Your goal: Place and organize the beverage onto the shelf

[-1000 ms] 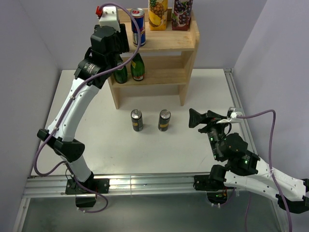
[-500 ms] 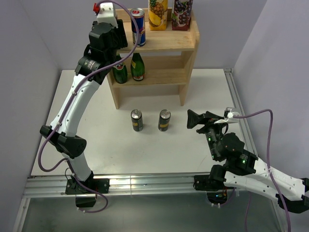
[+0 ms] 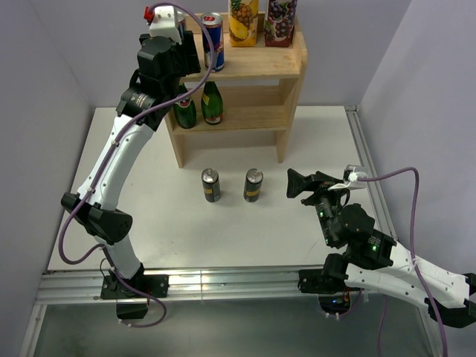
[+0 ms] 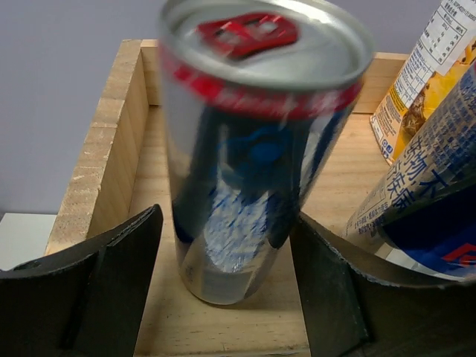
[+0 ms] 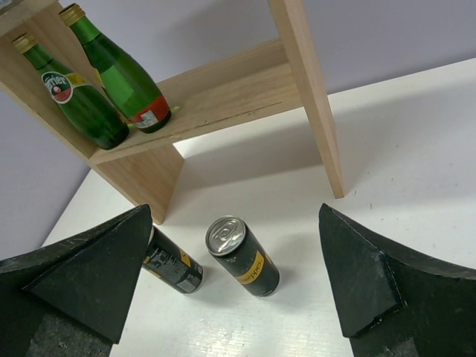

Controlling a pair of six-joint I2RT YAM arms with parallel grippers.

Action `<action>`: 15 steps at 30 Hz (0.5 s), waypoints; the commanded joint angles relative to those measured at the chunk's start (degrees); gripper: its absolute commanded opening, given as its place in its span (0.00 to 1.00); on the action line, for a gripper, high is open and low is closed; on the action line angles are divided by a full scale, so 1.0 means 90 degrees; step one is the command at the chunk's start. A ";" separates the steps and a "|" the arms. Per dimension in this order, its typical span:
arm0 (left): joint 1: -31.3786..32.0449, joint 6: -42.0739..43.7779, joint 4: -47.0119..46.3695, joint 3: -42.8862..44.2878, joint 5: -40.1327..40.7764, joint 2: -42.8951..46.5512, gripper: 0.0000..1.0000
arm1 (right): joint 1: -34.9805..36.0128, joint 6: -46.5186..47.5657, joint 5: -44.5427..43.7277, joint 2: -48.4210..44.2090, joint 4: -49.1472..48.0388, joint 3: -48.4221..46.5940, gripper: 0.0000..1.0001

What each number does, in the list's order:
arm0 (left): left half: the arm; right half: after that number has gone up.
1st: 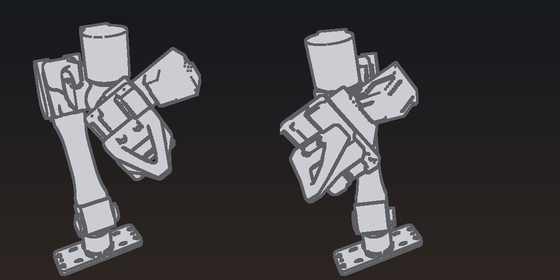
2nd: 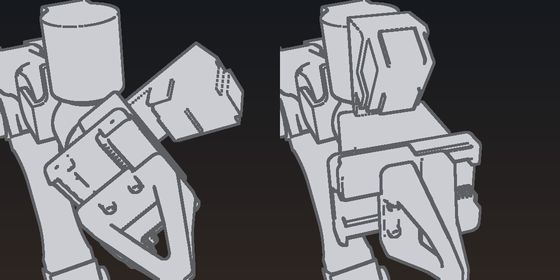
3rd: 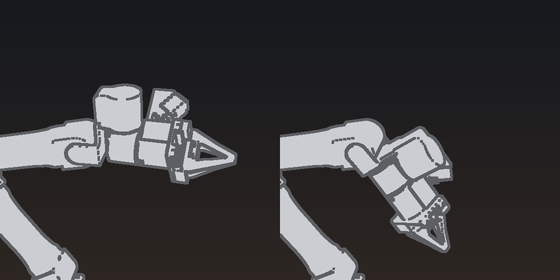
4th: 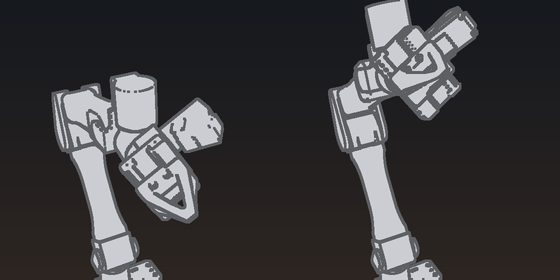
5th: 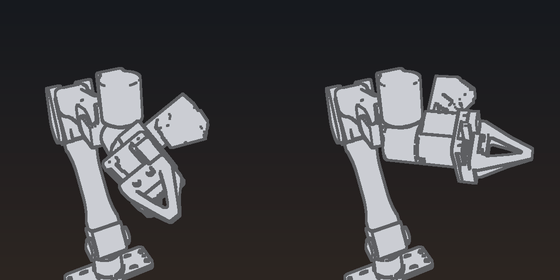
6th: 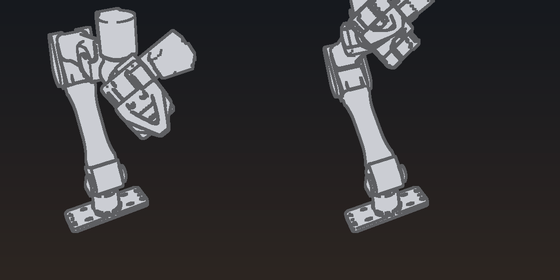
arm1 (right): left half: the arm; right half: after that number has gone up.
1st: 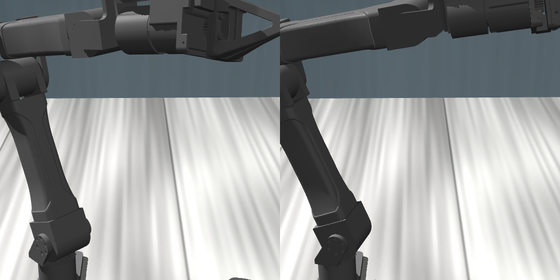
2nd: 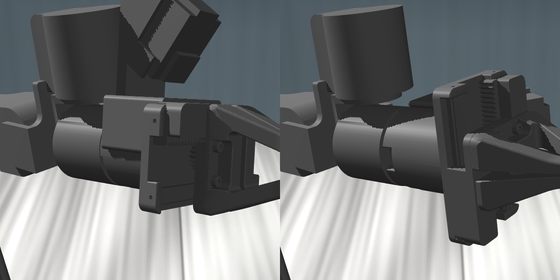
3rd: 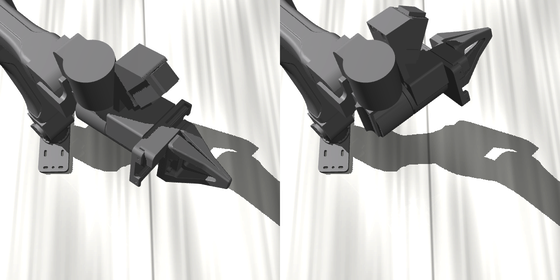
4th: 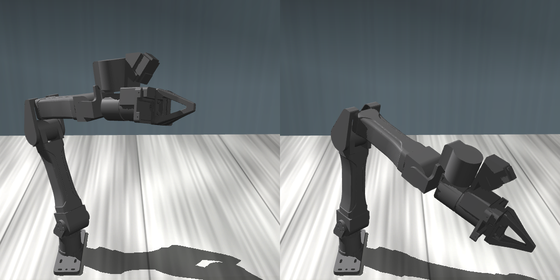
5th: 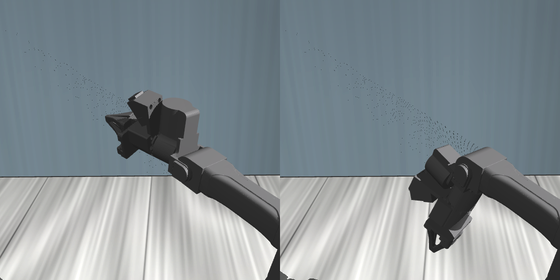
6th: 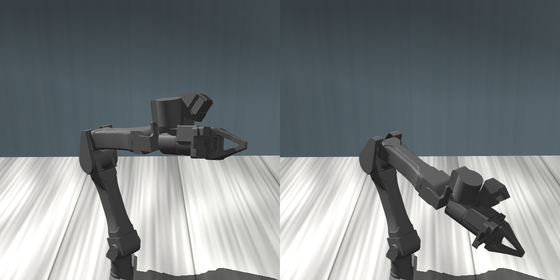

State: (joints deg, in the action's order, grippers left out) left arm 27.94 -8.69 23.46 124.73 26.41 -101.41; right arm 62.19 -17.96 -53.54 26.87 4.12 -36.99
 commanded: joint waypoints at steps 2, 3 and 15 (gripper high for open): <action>-0.0019 -0.0050 -0.0117 0.0204 -0.0074 0.0115 0.75 | -0.0045 -0.0075 -0.0028 0.0041 -0.0077 -0.0050 1.00; -0.0009 -0.0060 -0.0155 0.0127 -0.0064 0.0163 0.76 | -0.0045 -0.0066 -0.0028 0.0032 -0.0077 -0.0040 1.00; 0.0137 -0.0197 -0.0195 -0.0595 0.0024 0.0972 0.87 | -0.0045 -0.0036 0.0011 0.0139 -0.0145 -0.0099 1.00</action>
State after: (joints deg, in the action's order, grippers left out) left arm 28.21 -9.78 23.35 121.58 26.26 -98.59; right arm 62.19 -18.00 -53.41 27.77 4.10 -36.99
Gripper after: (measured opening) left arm 0.830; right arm 1.000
